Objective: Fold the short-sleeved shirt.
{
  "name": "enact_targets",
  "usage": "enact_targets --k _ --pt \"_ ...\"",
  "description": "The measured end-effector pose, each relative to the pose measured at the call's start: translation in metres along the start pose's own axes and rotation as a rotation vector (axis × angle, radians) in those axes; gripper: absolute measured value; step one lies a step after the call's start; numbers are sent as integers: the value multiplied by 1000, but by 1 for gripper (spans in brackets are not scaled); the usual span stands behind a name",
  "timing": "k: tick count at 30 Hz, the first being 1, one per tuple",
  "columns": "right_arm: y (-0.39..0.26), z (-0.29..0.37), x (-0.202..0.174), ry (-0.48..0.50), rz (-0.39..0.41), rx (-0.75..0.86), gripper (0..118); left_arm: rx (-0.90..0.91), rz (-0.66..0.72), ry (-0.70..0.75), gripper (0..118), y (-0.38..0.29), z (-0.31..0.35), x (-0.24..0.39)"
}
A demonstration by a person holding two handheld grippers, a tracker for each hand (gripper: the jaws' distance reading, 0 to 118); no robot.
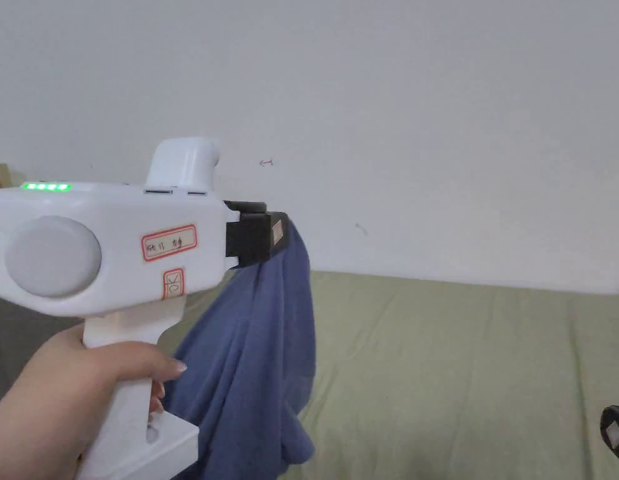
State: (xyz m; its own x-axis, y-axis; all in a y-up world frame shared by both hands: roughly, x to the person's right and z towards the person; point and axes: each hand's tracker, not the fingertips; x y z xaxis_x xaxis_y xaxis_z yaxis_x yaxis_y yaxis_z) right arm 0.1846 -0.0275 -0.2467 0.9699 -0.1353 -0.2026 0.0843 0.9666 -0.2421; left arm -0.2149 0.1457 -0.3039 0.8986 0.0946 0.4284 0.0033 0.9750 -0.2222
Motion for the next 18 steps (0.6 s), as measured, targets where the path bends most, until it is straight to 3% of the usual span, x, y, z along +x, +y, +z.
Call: enact_targets --k 7,10,15,16,18 --pt "10 56 64 -175 -8 67 0 -264 48 -260 0 -44 -120 109" --pt "-4 60 91 -221 -72 20 0 -526 75 -321 0 -114 -198 135" --pt "-42 58 120 -275 -155 -94 0 -896 271 -342 4 -252 -285 159" --pt "-47 57 122 -276 -159 -104 0 -925 301 -340 16 -269 -291 162" --pt "-58 55 126 -283 -166 -131 0 -959 339 -316 87 -293 -297 160"
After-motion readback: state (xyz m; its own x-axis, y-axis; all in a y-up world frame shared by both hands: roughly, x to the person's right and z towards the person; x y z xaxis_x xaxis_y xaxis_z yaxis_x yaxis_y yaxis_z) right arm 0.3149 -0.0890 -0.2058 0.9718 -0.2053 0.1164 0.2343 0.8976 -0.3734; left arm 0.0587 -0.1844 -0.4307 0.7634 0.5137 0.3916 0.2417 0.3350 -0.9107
